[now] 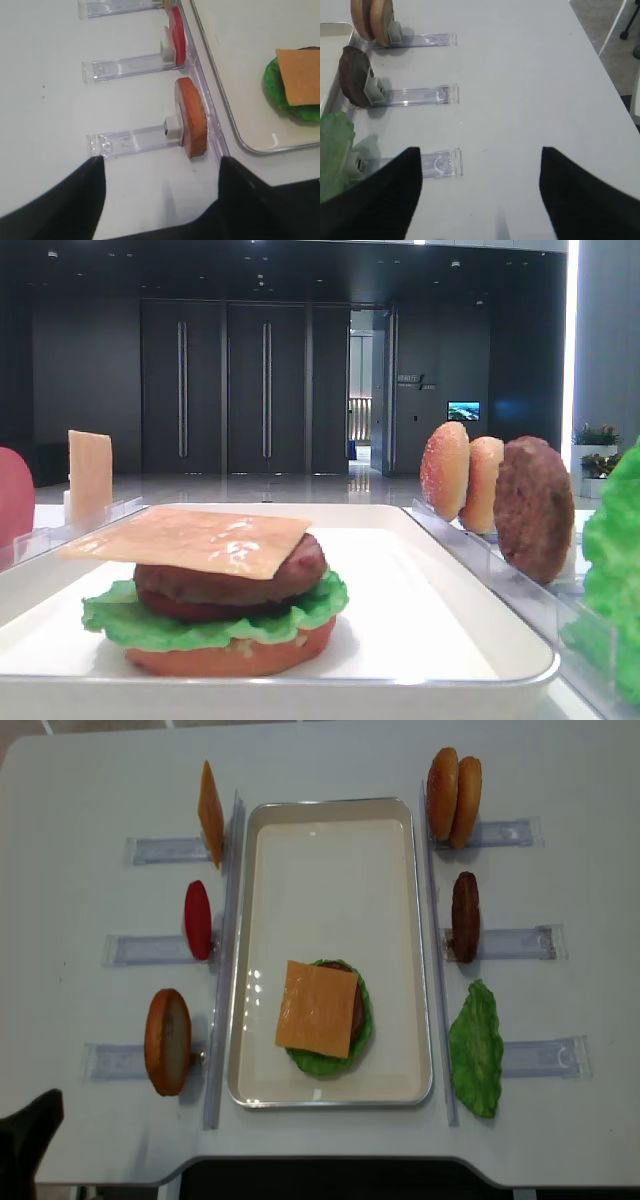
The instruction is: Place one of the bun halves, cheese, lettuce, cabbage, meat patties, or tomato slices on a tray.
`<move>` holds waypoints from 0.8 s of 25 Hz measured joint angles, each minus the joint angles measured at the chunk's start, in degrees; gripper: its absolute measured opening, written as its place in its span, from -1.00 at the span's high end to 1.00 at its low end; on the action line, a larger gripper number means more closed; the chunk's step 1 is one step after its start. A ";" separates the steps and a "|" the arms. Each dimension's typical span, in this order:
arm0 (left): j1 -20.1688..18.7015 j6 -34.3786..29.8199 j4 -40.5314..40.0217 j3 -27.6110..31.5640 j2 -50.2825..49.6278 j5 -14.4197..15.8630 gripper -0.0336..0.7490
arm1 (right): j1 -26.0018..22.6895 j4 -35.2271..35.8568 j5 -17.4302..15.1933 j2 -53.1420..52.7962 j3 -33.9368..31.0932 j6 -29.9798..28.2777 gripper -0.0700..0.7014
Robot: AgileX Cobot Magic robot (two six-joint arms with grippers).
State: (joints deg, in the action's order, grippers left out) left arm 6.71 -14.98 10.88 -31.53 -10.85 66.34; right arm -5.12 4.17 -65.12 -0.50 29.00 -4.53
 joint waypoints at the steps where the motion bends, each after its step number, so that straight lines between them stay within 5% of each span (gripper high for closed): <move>1: 0.00 0.00 0.00 0.92 1.83 -0.05 -0.46 | 0.00 0.00 0.00 0.00 0.00 0.00 -0.42; 13: -0.75 3.31 -2.57 3.62 11.70 -0.78 -0.46 | 0.00 0.06 0.00 0.00 0.00 0.00 -0.42; 20: -6.91 7.33 -8.09 4.17 11.70 -2.19 -0.46 | 0.00 0.06 0.00 0.00 0.00 0.00 -0.42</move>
State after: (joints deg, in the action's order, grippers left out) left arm -0.19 -7.65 2.79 -27.36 0.85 64.15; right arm -5.12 4.23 -65.12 -0.50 29.00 -4.53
